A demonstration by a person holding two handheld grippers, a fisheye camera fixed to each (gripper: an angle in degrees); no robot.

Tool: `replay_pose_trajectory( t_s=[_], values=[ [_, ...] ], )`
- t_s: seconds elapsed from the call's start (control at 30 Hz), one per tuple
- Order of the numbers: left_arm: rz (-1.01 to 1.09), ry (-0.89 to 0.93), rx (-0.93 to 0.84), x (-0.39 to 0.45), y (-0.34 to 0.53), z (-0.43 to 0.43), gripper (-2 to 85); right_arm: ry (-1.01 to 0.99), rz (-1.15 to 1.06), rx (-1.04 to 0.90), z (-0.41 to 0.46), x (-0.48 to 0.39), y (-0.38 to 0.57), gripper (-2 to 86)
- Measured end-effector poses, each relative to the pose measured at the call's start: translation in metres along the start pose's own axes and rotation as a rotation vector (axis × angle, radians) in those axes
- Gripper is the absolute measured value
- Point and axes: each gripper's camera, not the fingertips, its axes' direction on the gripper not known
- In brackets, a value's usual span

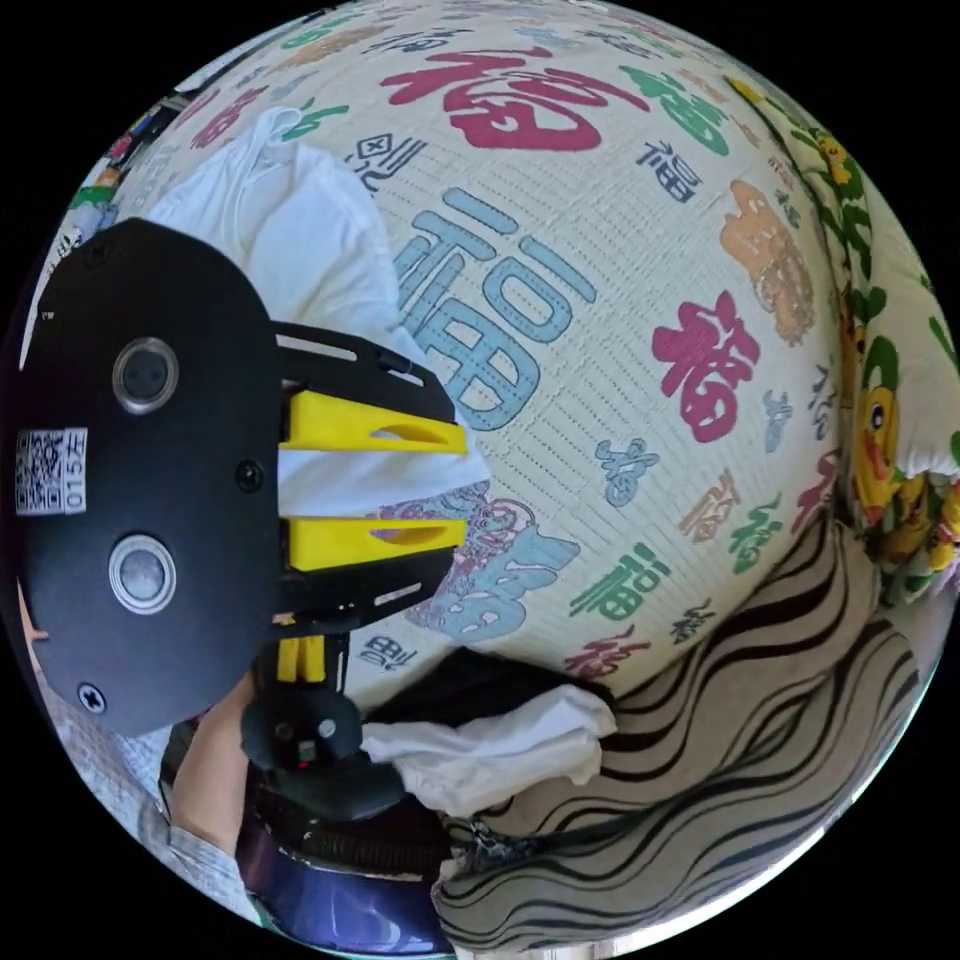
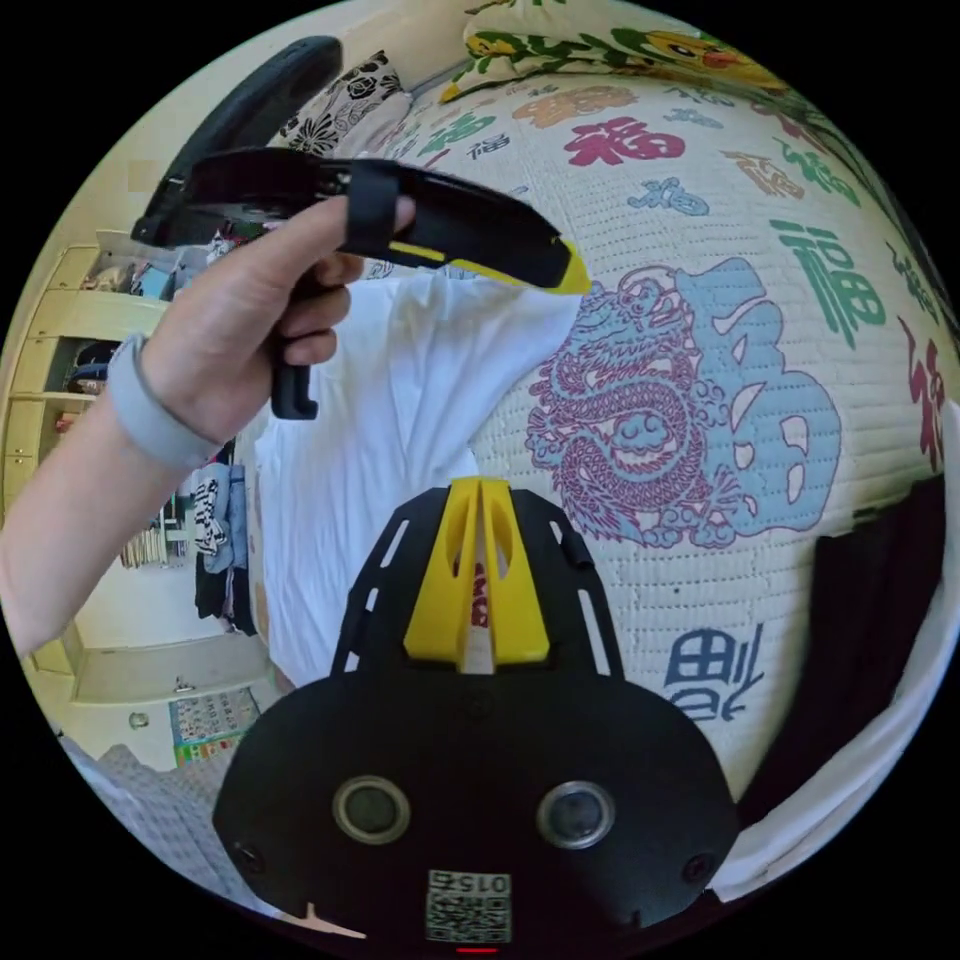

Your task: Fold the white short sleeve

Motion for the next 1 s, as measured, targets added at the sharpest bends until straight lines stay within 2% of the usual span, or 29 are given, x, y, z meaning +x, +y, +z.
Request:
replay_pose_trajectory(
  t_s=[0.1,0.3,0.37,0.43,0.47,0.67,0.87,1.0],
  values=[
    [0.004,-0.075,-0.03,0.009,-0.011,0.014,2.8,-0.039,0.065,0.084,-0.015,0.009,0.016,-0.7],
    [-0.024,0.02,0.074,0.017,-0.016,0.006,0.2,-0.114,0.21,0.217,-0.04,0.026,0.041,-0.7],
    [-0.013,0.119,0.15,0.021,-0.016,0.001,0.2,-0.111,0.248,0.271,-0.056,0.028,0.057,-0.7],
    [0.052,0.303,0.205,0.033,-0.021,0.003,0.7,-0.121,0.277,0.293,-0.065,0.027,0.071,-0.7],
    [0.067,0.317,0.197,0.037,-0.024,0.006,1.0,-0.124,0.293,0.292,-0.067,0.025,0.079,-0.7],
    [0.162,0.146,0.028,0.084,-0.045,0.053,9.9,-0.096,0.377,0.214,-0.058,0.019,0.094,-0.6],
    [0.223,0.126,0.228,0.128,-0.051,0.031,10.8,-0.073,0.39,0.237,-0.072,0.005,0.097,-0.6],
    [0.199,0.2,0.313,0.149,-0.026,0.009,10.7,-0.088,0.313,0.225,-0.079,-0.022,0.083,-0.5]
  ],
)
